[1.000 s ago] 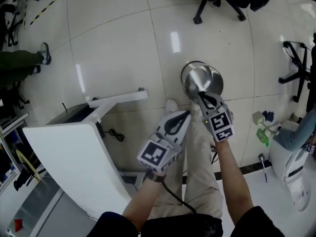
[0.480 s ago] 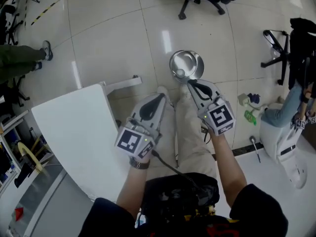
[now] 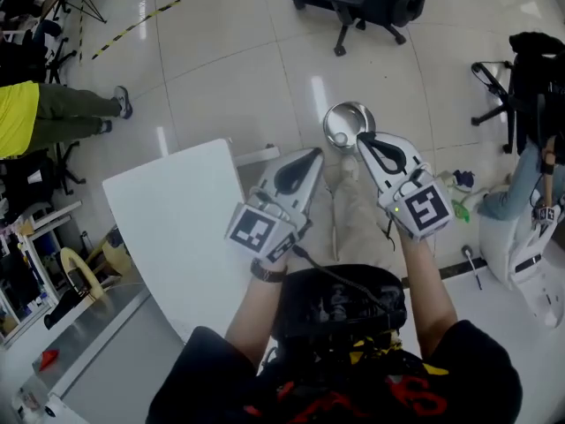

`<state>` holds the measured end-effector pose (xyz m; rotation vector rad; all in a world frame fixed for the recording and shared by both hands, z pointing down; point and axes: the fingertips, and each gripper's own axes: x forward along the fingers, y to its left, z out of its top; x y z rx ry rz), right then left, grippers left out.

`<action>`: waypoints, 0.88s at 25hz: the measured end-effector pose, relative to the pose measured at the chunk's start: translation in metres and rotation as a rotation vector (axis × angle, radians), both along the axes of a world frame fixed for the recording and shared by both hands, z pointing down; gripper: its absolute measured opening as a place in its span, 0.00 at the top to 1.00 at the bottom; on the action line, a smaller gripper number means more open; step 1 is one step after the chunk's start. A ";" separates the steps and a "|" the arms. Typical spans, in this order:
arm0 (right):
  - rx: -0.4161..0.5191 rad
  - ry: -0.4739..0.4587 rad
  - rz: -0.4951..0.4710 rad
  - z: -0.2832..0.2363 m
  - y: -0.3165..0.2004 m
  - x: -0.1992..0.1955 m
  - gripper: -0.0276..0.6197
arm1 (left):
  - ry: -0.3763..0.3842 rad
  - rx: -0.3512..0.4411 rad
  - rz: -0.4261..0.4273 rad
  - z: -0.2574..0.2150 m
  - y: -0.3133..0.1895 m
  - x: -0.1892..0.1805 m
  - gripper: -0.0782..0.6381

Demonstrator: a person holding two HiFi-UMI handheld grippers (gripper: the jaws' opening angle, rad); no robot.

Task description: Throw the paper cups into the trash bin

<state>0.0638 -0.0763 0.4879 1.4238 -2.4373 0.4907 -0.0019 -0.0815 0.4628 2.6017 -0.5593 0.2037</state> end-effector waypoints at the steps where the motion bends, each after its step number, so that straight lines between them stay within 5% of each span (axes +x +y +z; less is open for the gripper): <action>1: 0.026 0.002 -0.001 -0.013 -0.003 0.000 0.95 | 0.009 0.017 0.002 -0.011 -0.004 0.002 0.87; 8: 0.120 -0.161 0.038 -0.091 -0.007 0.001 0.95 | 0.011 0.143 0.038 -0.081 -0.016 -0.001 0.87; 15: 0.189 -0.179 -0.058 -0.166 -0.007 -0.007 0.95 | 0.124 0.292 -0.020 -0.169 -0.029 -0.013 0.87; 22: 0.341 -0.145 -0.150 -0.248 -0.002 -0.030 0.96 | 0.109 0.440 -0.069 -0.230 -0.035 -0.027 0.87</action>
